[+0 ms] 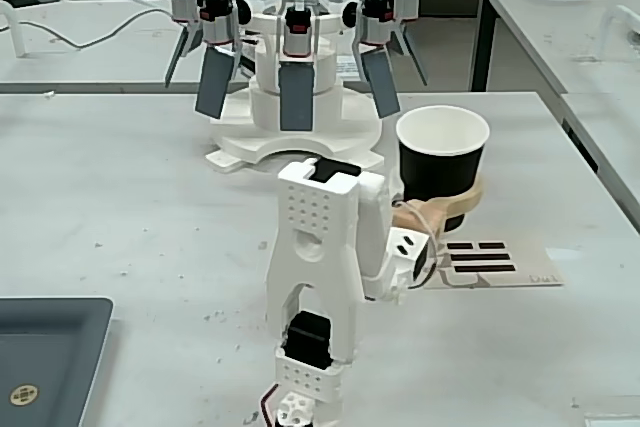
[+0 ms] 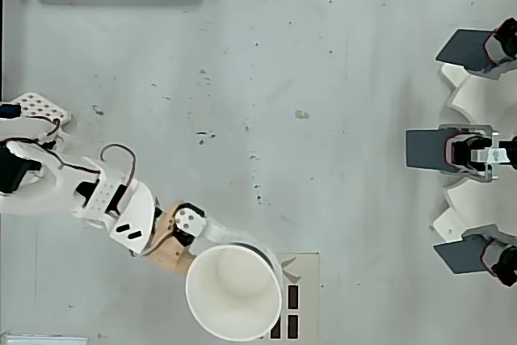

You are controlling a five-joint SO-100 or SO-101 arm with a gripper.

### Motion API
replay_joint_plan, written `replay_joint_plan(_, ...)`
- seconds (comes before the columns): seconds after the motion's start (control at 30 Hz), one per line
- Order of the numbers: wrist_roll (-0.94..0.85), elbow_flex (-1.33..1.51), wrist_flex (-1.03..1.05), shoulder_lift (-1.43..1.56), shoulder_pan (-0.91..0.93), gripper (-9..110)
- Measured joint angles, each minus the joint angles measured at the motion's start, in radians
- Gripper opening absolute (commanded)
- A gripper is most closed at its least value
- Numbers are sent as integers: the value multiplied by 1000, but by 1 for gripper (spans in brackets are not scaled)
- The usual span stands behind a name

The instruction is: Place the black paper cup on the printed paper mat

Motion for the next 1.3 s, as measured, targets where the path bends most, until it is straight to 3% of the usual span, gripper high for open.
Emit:
replay_joint_plan(0.67,8,-474,49,-440,78,2)
replay_joint_plan(1.3,8,-673,49,-667,97,2)
